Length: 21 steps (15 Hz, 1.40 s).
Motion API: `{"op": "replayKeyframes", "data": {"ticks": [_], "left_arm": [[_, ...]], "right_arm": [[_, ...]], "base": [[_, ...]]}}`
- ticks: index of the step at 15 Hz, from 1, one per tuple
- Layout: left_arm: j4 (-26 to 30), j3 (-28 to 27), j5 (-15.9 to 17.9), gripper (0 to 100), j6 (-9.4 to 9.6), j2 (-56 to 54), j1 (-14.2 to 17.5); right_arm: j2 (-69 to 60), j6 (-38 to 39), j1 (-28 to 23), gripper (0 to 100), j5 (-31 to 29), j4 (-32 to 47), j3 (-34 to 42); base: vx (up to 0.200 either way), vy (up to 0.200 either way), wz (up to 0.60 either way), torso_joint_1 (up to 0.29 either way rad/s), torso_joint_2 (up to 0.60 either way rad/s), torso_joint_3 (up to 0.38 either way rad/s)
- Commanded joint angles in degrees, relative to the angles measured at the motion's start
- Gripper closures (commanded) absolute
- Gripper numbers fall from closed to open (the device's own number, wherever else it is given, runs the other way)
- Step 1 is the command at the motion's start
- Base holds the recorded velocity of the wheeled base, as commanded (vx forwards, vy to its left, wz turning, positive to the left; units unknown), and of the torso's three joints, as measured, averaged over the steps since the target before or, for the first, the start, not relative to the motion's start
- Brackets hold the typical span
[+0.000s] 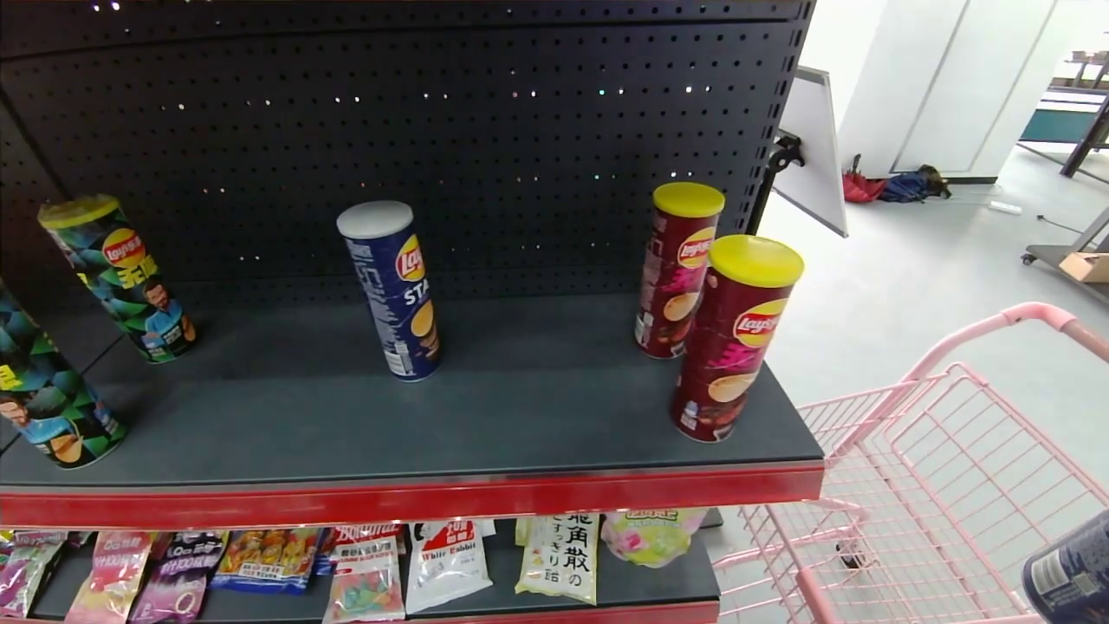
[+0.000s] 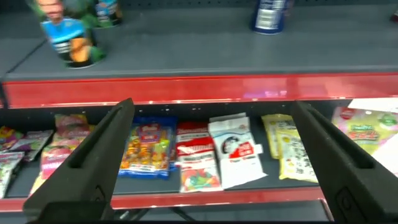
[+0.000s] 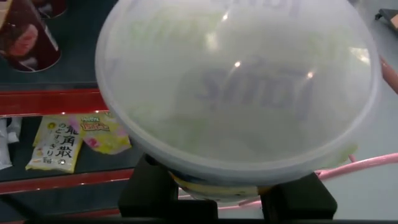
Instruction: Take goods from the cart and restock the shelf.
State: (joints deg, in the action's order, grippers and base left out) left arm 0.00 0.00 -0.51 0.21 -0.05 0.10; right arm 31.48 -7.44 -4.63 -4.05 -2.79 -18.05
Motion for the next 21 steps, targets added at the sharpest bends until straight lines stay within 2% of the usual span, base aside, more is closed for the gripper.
{"op": "replayKeyframes", "data": {"ticks": [1,14,21], "left_arm": [[0.0,0.0,-0.02,0,-0.03,0.05,0.08],[0.0,0.0,-0.02,0,0.06,0.05,0.08],[0.0,0.0,-0.02,0,0.06,0.05,0.08]], "right_arm": [[-0.27,-0.03,-0.03,100,0.0,-0.02,0.21],[-0.19,-0.03,0.15,100,1.85,-0.02,0.3],[-0.36,-0.03,0.15,100,1.85,-0.46,1.36]], "base": [[0.0,0.2,0.0,0.002,0.0,-0.002],[0.0,0.2,0.0,0.002,0.0,0.003],[0.0,0.0,0.0,0.0,0.0,0.0]]}}
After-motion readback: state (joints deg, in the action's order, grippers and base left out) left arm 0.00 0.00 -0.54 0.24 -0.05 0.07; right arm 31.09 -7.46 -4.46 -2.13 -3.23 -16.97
